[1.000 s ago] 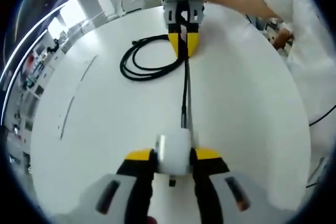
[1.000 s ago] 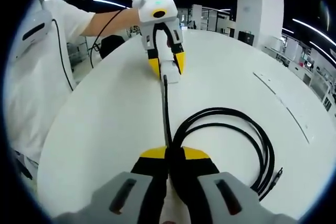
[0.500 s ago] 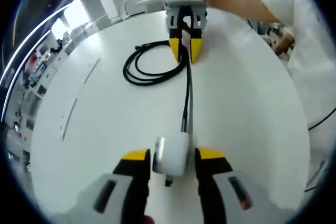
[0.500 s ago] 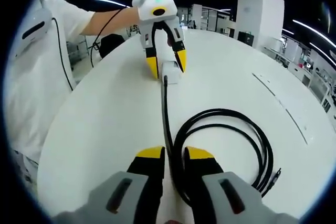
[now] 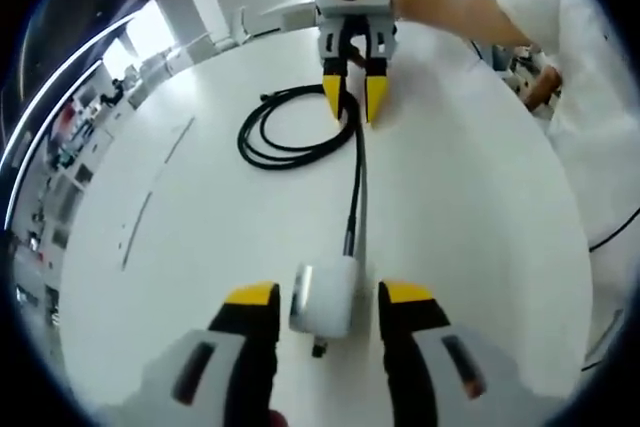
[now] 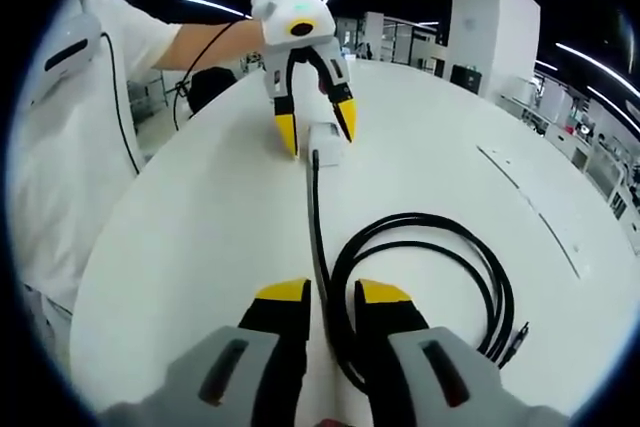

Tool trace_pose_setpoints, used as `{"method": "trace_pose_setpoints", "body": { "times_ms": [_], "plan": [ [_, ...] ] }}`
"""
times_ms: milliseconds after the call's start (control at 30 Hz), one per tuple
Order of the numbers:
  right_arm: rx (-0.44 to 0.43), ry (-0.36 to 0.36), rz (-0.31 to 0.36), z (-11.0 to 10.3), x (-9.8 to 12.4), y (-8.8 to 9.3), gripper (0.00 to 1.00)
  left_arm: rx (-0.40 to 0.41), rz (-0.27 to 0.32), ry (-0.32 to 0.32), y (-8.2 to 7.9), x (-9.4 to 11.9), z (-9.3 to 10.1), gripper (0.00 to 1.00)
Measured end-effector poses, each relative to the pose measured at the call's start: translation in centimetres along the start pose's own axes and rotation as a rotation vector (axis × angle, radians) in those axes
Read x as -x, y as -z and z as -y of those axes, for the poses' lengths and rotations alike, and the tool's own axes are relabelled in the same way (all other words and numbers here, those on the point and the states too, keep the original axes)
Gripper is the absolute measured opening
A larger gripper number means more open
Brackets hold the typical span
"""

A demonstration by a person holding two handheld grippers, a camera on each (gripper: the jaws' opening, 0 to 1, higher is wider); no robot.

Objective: Plug the desk Type‑C cable into the charger adapter.

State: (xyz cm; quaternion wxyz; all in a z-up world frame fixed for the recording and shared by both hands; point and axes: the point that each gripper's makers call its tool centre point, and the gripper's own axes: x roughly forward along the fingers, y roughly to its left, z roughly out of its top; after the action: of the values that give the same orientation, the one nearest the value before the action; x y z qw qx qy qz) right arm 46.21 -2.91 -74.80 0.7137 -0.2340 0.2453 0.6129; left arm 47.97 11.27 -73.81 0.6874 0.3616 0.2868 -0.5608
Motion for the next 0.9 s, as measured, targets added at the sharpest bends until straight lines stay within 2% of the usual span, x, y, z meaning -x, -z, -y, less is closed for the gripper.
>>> {"method": "trace_pose_setpoints", "body": {
  "times_ms": [133,400,667,900],
  "plan": [
    [-0.001,0.005,0.007,0.03,0.06,-0.01,0.20,0.008,0.024,-0.015,-0.28,0.18,-0.17,0.44],
    [0.007,0.011,0.013,0.14,0.14,-0.17,0.21,0.010,0.029,-0.015,-0.39,0.23,0.03,0.43],
    [0.002,0.021,0.035,0.29,0.34,-0.24,0.29,0.019,0.050,-0.027,-0.34,0.50,-0.04,0.48],
    [0.009,0.029,0.042,0.21,0.52,-0.49,0.30,0.041,0.086,-0.040,-0.65,0.97,-0.10,0.49]
  ]
}}
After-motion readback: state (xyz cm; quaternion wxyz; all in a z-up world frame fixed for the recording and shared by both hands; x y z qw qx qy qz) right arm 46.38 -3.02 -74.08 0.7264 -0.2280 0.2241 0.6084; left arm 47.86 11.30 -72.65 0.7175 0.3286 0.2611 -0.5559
